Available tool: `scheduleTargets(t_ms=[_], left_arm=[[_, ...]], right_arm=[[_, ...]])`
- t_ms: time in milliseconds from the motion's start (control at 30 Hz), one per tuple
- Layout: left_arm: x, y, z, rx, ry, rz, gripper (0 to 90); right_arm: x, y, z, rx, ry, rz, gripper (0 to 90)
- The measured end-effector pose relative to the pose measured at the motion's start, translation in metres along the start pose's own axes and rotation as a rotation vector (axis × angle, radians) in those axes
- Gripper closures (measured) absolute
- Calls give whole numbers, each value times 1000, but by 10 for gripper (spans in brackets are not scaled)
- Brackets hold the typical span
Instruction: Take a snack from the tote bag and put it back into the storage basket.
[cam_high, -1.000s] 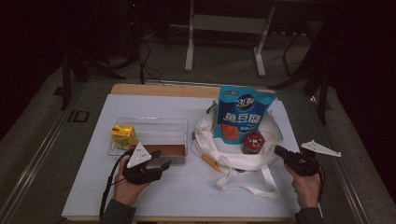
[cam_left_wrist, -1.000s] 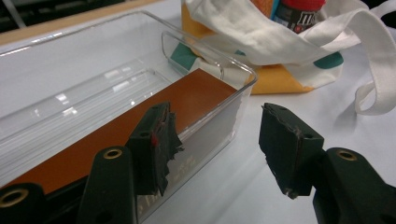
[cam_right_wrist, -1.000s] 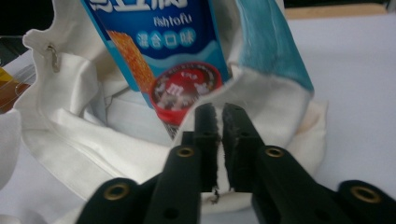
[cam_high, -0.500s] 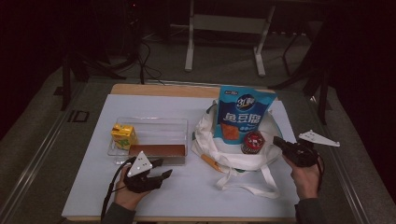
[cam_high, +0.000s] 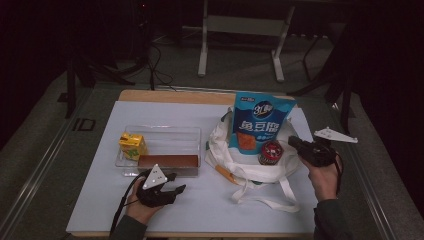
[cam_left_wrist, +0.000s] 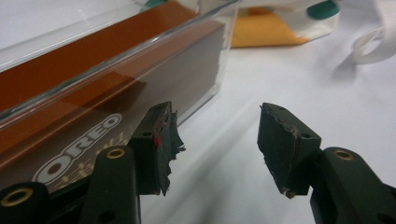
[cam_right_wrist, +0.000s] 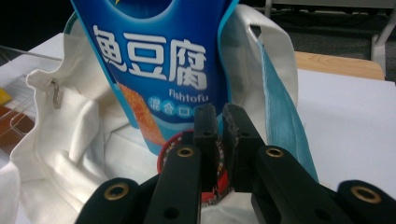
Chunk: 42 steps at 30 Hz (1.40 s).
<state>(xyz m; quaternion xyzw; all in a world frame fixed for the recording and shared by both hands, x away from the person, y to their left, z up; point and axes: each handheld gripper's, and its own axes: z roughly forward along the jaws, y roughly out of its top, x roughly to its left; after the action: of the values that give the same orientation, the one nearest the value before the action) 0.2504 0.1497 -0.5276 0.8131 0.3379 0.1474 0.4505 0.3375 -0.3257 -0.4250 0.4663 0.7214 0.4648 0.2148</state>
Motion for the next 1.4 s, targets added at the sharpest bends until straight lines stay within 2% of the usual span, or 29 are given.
scheduleTargets(t_ms=[67, 100, 433, 600, 700, 800, 1067, 1267, 1400], left_arm=[[0, 0, 0, -5, 10, 1, 458], [0, 0, -1, -7, -2, -3, 460], [0, -3, 4, 13, -15, 13, 444], [-1, -6, 8, 31, -29, 26, 439], [-2, -6, 10, 32, -39, 34, 436], [-3, -7, 11, 42, -41, 41, 433], [-3, -7, 12, 40, -43, 45, 430], [-4, -7, 12, 43, -45, 46, 426], [-4, -7, 12, 46, -45, 51, 424]], right_arm=[[-1, 3, 2, 1, 5, 3, 818], [-1, 5, 3, 3, 7, 5, 812], [3, 22, 10, 9, 20, -18, 733], [4, 35, 7, -8, 27, -35, 701], [4, 45, 6, -19, 15, -40, 655], [3, 53, 7, -27, 13, -26, 603], [0, 71, 21, -18, -15, -28, 511], [-6, 75, 29, -28, -3, -10, 486], [-9, 75, 27, -43, -7, 0, 476]])
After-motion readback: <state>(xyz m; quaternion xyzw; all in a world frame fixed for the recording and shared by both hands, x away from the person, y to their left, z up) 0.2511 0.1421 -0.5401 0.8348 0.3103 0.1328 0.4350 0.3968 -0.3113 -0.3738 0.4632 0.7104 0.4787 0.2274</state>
